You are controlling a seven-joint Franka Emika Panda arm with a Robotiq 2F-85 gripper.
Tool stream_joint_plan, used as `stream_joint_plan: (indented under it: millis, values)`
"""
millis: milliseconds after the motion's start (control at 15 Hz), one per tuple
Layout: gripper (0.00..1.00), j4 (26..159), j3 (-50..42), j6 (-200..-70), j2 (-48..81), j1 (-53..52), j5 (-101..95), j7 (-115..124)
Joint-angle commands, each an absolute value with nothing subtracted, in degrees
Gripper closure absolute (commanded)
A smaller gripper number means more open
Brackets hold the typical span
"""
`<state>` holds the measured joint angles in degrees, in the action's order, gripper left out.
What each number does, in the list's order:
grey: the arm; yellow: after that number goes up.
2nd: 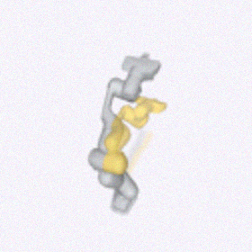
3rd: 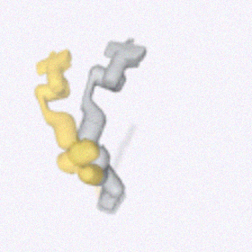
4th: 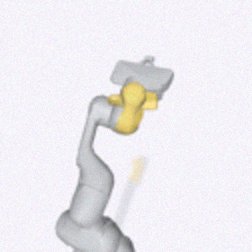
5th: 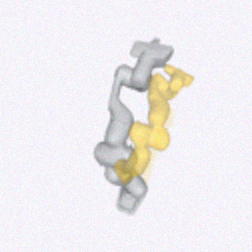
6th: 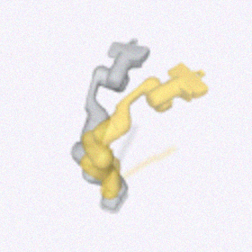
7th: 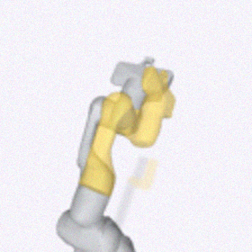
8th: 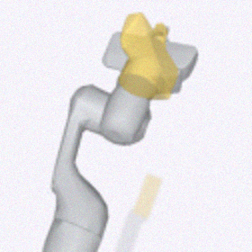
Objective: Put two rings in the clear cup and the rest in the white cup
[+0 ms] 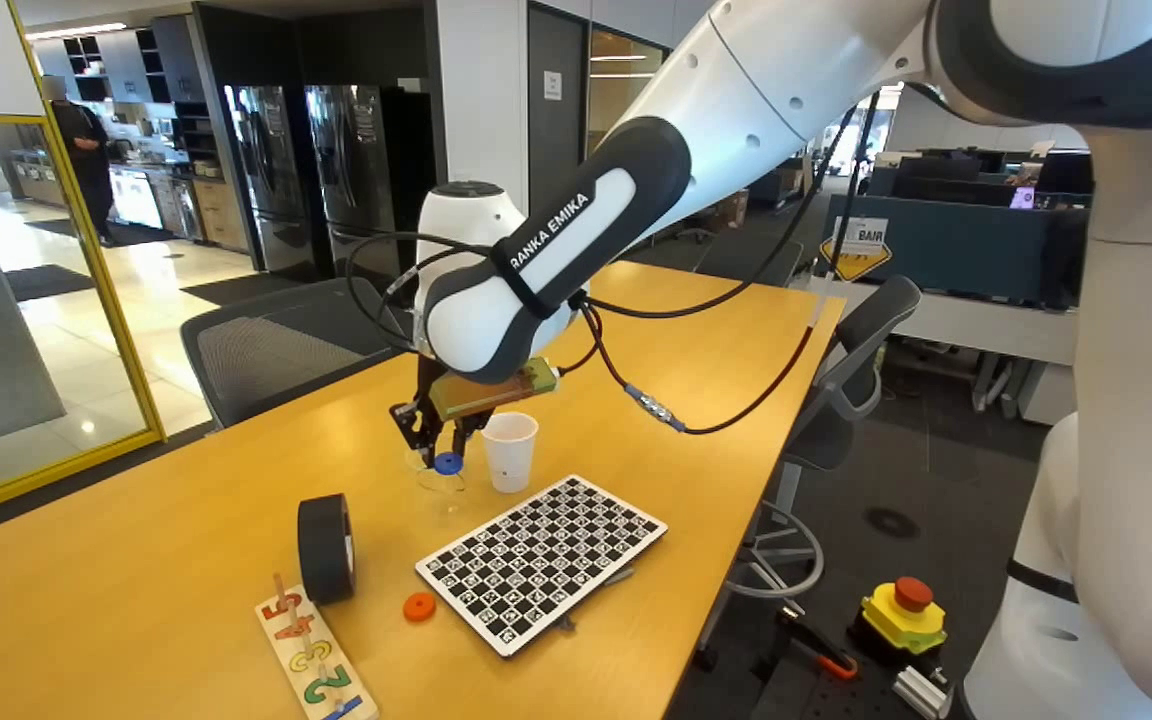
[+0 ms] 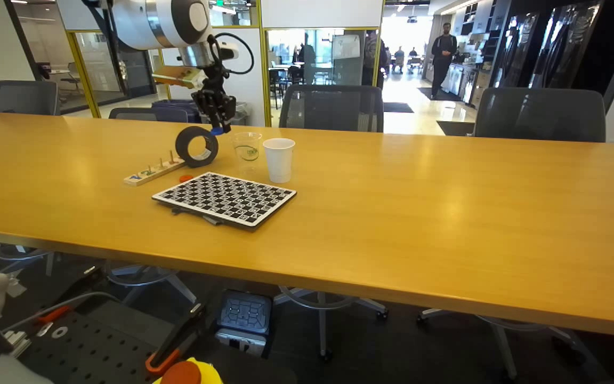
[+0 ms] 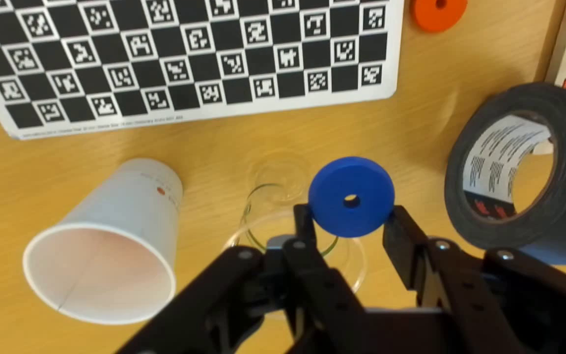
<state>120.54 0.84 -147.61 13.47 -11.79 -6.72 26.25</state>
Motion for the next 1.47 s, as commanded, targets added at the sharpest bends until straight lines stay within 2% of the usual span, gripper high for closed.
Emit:
stream_joint_plan:
  millis: [0,600,667,733,1000,1067,1400]
  values:
    - [0.84,112.2,0.8,-145.6,18.5,-9.7,-6.0,22.2]
    - [0.84,103.1,0.4,-143.6,26.1,-8.4,-5.1,19.1]
    - [0.34,102.7,0.3,-143.1,26.4,-8.5,-5.0,19.2]
    - [0.34,102.7,0.4,-142.8,26.3,-8.5,-4.9,19.2]
    - [0.05,104.3,0.4,-141.9,24.4,-8.8,-4.8,19.7]
    - [0.01,105.2,0.3,-141.9,23.5,-9.1,-5.1,20.1]
    - [0.0,113.7,1.4,-144.3,16.7,-11.2,-6.1,20.9]
